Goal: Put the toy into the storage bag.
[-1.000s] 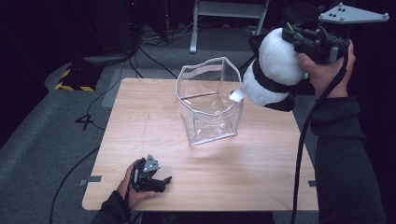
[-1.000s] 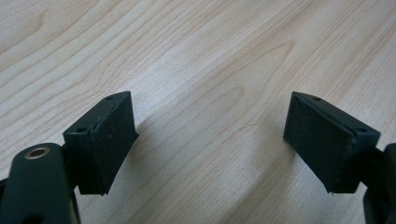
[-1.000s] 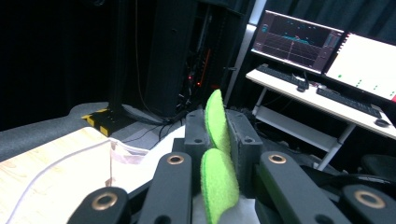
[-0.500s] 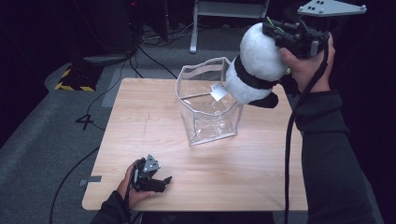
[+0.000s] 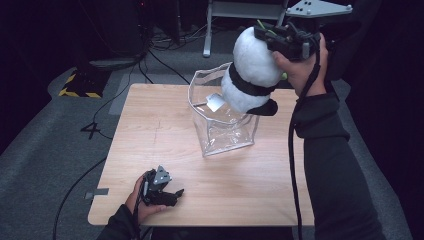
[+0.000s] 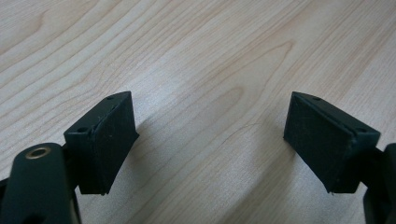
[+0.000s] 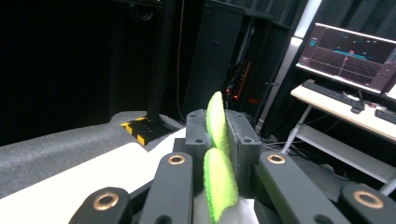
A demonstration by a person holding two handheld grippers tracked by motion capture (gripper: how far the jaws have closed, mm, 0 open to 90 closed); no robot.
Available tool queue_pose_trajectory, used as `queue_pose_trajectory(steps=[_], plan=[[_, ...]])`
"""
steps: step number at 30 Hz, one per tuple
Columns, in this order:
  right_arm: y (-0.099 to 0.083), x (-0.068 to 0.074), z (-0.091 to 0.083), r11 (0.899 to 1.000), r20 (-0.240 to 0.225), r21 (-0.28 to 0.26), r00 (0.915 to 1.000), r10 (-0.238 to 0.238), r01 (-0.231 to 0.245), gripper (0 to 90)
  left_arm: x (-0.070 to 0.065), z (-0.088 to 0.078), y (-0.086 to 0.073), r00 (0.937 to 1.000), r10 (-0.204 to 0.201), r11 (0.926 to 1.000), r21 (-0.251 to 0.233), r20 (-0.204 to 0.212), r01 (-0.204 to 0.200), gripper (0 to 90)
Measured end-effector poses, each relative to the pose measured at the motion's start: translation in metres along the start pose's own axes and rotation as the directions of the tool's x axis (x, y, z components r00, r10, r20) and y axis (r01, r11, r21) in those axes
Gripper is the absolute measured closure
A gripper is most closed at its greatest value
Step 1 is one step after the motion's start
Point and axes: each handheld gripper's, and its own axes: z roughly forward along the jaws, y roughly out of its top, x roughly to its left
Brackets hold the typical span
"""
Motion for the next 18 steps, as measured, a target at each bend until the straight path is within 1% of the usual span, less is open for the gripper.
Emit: queue_pose_trajectory(steps=[4,6,15,18], plan=[[0.002,0.007,0.009,1.0,-0.016,-0.004,0.9999,-0.004,0.003,80.9,0.0,0.0,0.0,1.0,0.002,1.0,0.0,-0.001,-0.002,17.1],[0.002,0.011,0.014,1.0,-0.031,-0.004,0.9995,-0.002,0.002,80.9,0.0,0.0,0.0,1.0,0.006,1.0,0.002,-0.001,-0.006,17.1],[0.002,0.024,0.033,1.0,-0.057,0.0,0.9984,-0.007,0.007,81.0,0.0,-0.001,0.0,1.0,0.009,1.0,0.002,0.0,-0.009,17.1],[0.002,0.027,0.04,1.0,-0.058,0.005,0.9983,-0.007,0.008,81.0,0.0,-0.001,-0.001,1.0,0.01,0.9999,0.003,0.001,-0.01,17.1]])
